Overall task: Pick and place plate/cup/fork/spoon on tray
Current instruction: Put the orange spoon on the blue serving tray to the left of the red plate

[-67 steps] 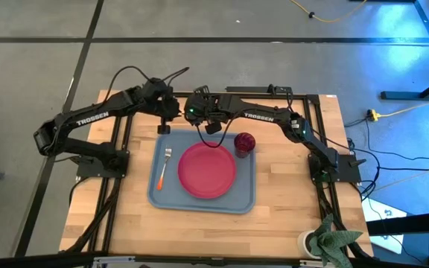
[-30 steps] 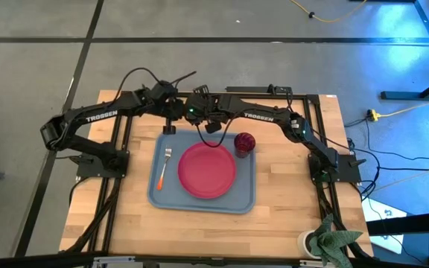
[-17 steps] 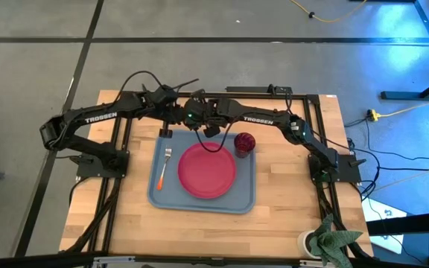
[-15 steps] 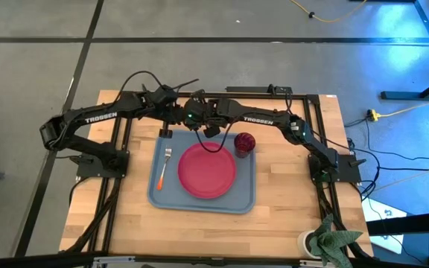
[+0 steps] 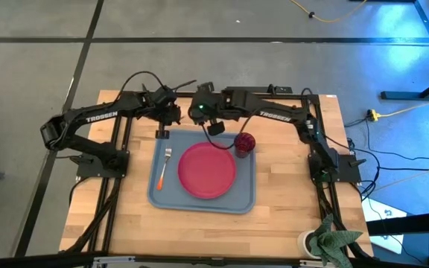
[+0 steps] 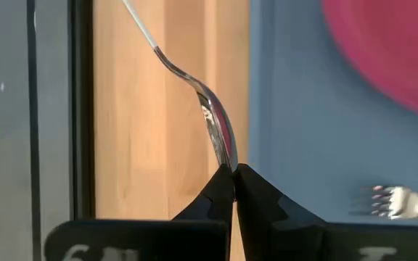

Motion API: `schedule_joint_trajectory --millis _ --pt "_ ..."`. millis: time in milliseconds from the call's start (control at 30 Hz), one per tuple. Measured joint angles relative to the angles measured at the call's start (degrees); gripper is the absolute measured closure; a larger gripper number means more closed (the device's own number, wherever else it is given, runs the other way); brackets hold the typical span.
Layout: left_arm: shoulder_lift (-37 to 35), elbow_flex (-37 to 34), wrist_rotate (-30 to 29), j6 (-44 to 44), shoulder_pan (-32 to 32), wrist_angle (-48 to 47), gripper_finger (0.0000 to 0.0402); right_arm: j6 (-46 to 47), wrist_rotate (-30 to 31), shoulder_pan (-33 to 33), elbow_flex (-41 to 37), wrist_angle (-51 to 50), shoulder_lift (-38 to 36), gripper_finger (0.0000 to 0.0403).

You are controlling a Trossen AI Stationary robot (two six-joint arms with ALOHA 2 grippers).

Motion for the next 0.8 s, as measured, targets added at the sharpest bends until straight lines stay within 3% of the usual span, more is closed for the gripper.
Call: schedule_joint_trajectory --millis 333,633,800 --pt "-0.59 -0.01 0.98 2.18 -2.6 -6.18 0.0401 2.55 -3.64 0.0 -0.01 -0.9 -5.47 0.0402" --pt "-0.81 0.0 8.85 2.75 -8.37 -9.24 0.0401 3.95 -3.63 -0.48 -0.03 -1.49 -9.16 0.0402" --pt "-0.81 0.01 4.6 3.16 -13.06 -9.61 0.0401 5.39 -3.64 -1.26 -0.01 -1.47 -9.68 0.0402"
